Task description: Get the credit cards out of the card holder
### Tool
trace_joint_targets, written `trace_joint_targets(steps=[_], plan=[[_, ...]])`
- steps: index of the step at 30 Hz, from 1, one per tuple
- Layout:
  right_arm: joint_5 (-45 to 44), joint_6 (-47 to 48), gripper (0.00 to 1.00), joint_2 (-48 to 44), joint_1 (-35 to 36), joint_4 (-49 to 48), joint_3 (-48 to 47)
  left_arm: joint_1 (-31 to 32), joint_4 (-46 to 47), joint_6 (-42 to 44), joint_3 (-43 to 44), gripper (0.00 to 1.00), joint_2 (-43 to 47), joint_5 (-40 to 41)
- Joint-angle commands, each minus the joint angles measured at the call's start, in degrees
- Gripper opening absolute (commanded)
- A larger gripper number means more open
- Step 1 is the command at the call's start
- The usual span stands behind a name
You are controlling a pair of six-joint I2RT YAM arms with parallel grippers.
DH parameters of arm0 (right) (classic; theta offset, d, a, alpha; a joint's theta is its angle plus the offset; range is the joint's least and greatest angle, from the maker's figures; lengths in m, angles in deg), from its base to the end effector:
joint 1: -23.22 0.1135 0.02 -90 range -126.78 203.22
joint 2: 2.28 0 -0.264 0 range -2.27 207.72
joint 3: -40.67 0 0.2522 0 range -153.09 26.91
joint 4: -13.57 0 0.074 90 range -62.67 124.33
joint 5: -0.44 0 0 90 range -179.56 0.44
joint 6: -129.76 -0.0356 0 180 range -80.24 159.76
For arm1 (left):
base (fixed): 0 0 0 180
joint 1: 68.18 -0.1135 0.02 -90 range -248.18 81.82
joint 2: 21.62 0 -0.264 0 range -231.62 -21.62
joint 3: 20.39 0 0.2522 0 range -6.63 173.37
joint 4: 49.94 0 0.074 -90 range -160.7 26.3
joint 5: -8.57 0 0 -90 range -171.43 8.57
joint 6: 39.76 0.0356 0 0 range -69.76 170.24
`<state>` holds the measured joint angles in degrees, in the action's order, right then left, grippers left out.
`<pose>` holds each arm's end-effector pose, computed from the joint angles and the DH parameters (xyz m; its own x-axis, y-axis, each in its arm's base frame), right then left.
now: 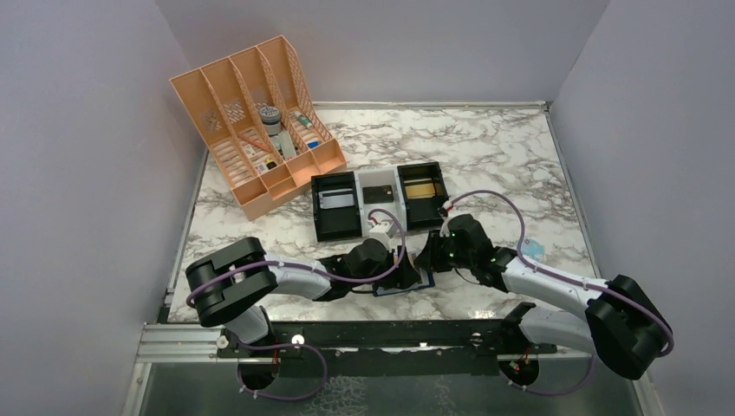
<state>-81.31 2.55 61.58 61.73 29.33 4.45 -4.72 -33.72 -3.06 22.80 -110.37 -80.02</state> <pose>0.1584 0.1326 0.1584 -0.8502 0.0883 -0.5190 -0.2306 0.8238 0.5179 0.1287 -0.2558 0.1437 -0.8402 -0.1116 -0.5306 0.3532 0.6299 -0.6917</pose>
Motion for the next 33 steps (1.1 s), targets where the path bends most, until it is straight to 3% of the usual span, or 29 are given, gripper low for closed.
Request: trace_joint_targets(steps=[1, 7, 19, 27, 33], plan=[[-0.7, 1.1, 0.23, 2.4, -0.3, -0.4, 1.1, 0.2, 0.9, -0.3, 2.4, 0.63, -2.5, 0.4], [-0.6, 0.5, 0.21, 2.3, -0.3, -0.4, 2.2, 0.2, 1.0, -0.3, 3.1, 0.57, -3.2, 0.1], [-1.3, -0.6, 0.2, 2.0, -0.3, 0.8, 2.0, 0.2, 1.1, -0.7, 2.0, 0.54, -1.7, 1.1], [-3.9, 0.0, 0.26, -3.9, -0.3, 2.9, -2.7, 0.2, 1.0, 0.0, 1.1, 0.56, 1.0, 1.9], [-2.1, 2.1, 0.27, 0.6, -0.3, 3.7, -3.9, 0.2, 1.0, 0.2, 0.1, 0.58, 1.8, 2.4]])
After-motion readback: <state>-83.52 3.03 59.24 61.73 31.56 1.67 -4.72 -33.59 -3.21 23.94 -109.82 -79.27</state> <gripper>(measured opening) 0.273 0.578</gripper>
